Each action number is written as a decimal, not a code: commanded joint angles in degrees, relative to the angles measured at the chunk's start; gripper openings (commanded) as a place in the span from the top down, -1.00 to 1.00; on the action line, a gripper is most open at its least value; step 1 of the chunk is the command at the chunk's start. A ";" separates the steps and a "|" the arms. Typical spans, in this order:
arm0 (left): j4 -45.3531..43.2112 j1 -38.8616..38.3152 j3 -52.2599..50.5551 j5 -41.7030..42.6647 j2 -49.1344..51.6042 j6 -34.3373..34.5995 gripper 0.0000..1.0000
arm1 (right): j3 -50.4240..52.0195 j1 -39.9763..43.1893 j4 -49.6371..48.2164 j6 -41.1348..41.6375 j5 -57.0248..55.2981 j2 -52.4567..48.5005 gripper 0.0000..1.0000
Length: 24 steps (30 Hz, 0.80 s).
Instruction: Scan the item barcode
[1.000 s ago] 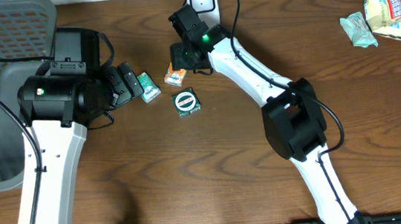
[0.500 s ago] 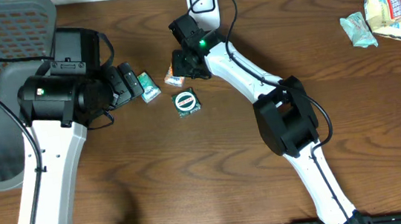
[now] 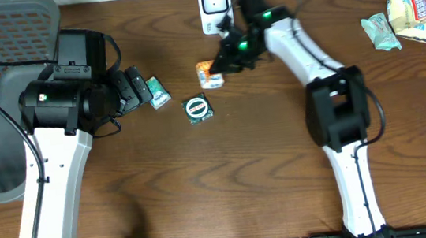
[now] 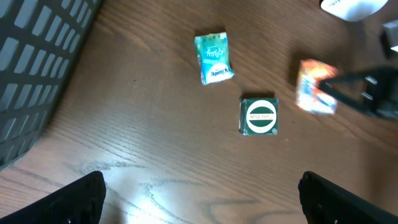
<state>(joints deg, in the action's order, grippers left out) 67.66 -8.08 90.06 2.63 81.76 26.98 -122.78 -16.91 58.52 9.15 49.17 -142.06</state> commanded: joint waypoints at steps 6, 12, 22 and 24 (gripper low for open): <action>0.28 0.13 0.55 -0.55 -0.26 -0.35 -0.95 | 0.20 8.31 21.84 -36.70 23.91 2.78 0.98; 0.26 0.13 0.55 -0.55 -0.26 -0.35 -0.95 | 0.22 11.15 31.69 -48.24 20.52 2.78 0.98; 0.26 0.13 0.55 -0.55 -0.26 -0.35 -0.95 | 0.22 9.84 31.61 -37.73 -11.78 2.78 0.97; 0.26 0.13 0.55 -0.55 -0.26 -0.35 -0.95 | 0.22 9.16 28.83 -30.14 -18.10 2.78 0.97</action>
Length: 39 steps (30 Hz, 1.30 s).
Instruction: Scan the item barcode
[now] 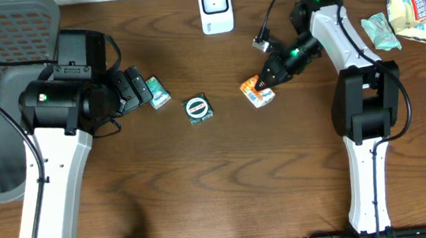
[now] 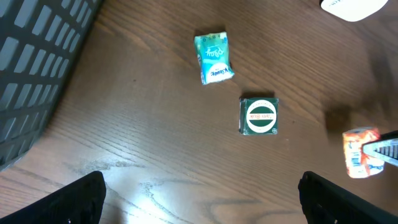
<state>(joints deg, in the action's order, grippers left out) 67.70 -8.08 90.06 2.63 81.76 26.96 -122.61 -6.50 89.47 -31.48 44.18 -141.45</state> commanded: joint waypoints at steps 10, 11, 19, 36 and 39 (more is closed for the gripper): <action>0.22 0.13 0.55 -0.55 -0.26 -0.33 -0.95 | -0.13 -1.99 -3.76 16.92 -20.31 2.16 0.94; 0.22 0.13 0.55 -0.55 -0.26 -0.33 -0.96 | -0.13 -2.12 -3.74 16.92 -20.31 2.16 0.90; 0.22 0.13 0.55 -0.57 -0.26 -0.33 -0.95 | -0.11 -3.67 -5.73 22.29 -31.98 2.16 -0.99; 0.22 0.13 0.55 -0.55 -0.26 -0.33 -0.96 | 6.43 -3.74 -5.53 19.45 -27.54 2.16 -0.01; 0.22 0.13 0.55 -0.55 -0.26 -0.33 -0.95 | 9.81 -3.72 -8.41 19.93 -27.52 2.16 0.35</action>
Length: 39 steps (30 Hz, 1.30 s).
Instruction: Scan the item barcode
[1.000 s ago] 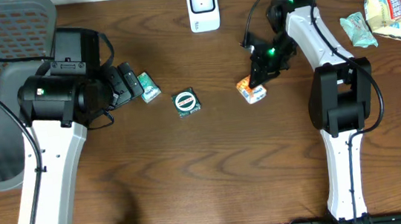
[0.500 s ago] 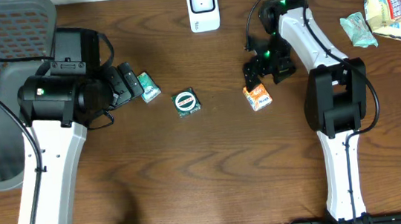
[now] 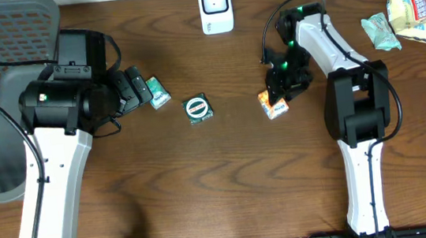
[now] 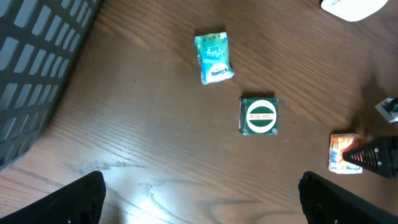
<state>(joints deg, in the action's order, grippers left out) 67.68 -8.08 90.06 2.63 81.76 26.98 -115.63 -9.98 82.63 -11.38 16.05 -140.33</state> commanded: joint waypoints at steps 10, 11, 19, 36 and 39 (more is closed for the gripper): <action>0.24 0.13 0.55 -0.55 -0.26 -0.35 -0.96 | -4.07 0.61 0.04 2.12 19.91 1.27 0.98; 0.24 0.13 0.55 -0.55 -0.26 -0.35 -0.95 | -5.22 0.87 0.17 1.84 22.88 1.27 0.98; 0.24 0.13 0.55 -0.55 -0.26 -0.35 -0.95 | -8.37 3.78 1.38 -16.46 50.97 1.27 0.98; 0.26 0.13 0.55 -0.55 -0.26 -0.35 -0.95 | -8.37 6.49 5.09 -25.42 59.56 1.27 0.98; 0.26 0.13 0.55 -0.55 -0.26 -0.35 -0.96 | -8.37 5.11 9.92 -30.97 59.49 1.27 0.98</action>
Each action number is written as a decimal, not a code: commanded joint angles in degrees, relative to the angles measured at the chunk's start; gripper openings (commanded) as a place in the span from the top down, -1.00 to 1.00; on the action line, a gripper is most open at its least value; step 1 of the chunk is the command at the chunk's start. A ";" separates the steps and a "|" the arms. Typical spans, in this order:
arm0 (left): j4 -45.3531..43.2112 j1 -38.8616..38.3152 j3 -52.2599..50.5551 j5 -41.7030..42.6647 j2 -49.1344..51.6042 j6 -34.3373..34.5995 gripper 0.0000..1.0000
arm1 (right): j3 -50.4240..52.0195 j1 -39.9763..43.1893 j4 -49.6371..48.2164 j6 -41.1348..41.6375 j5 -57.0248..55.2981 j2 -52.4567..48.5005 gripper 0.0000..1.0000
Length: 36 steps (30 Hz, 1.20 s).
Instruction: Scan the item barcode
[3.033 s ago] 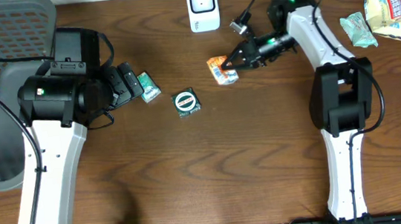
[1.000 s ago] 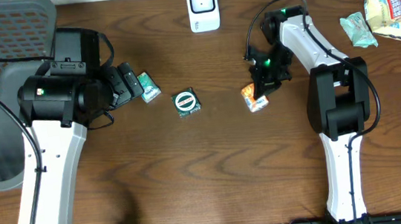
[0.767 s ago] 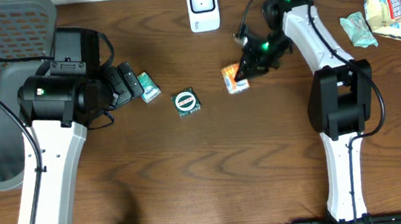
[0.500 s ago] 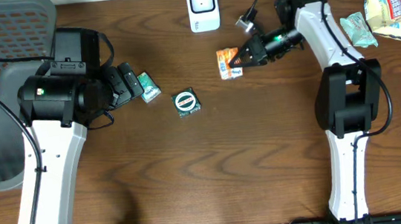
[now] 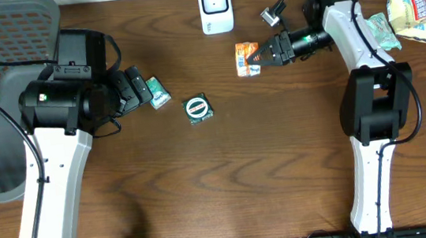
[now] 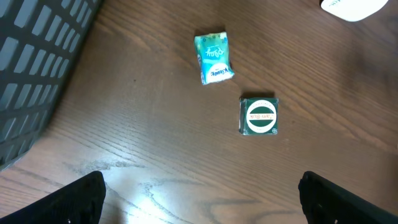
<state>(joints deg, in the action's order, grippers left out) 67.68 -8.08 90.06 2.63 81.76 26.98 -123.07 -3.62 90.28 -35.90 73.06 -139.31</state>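
The white barcode scanner (image 5: 216,8) stands at the table's far edge; its corner shows in the left wrist view (image 6: 354,7). My right gripper (image 5: 263,53) is shut on a small orange snack packet (image 5: 247,58), holding it just right of and below the scanner. Over the table's left part my left gripper (image 5: 134,89) is open with nothing between its fingers (image 6: 81,199). Beneath it lie a teal packet (image 6: 214,58) and a green square box with a round logo (image 6: 259,116).
A dark mesh basket fills the far left. Two more snack packets lie at the back right: a large pale one (image 5: 409,8) and a teal one (image 5: 379,32). The right arm's cable loops above its wrist.
My right gripper has moved up and left with the orange packet, from the table's middle right to a spot close by the scanner. The packet has left the left wrist view. The left arm is unchanged.
The right gripper held the orange packet just below the scanner. Then it held it further right and nearer, and later lower still at the middle right. Now the packet is back up beside the scanner. The left gripper stayed open and still throughout.
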 commanded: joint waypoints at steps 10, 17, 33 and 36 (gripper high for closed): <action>0.24 0.13 0.55 -0.55 -0.26 -0.35 -0.96 | -0.92 -1.97 7.23 -11.54 -0.28 0.24 0.98; 0.24 0.13 0.55 -0.55 -0.26 -0.35 -0.95 | -0.90 -2.16 7.21 -11.56 -0.90 0.24 0.98; 0.24 0.13 0.55 -0.55 -0.26 -0.35 -0.96 | -0.90 -3.21 7.23 -11.54 -2.34 0.24 0.98; 0.24 0.13 0.55 -0.55 -0.26 -0.35 -0.96 | -0.90 -3.50 7.21 -11.54 -3.08 0.24 0.98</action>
<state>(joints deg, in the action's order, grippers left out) 67.68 -8.08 90.06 2.63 81.76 26.98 -123.09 -6.35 97.51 -46.19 69.84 -139.31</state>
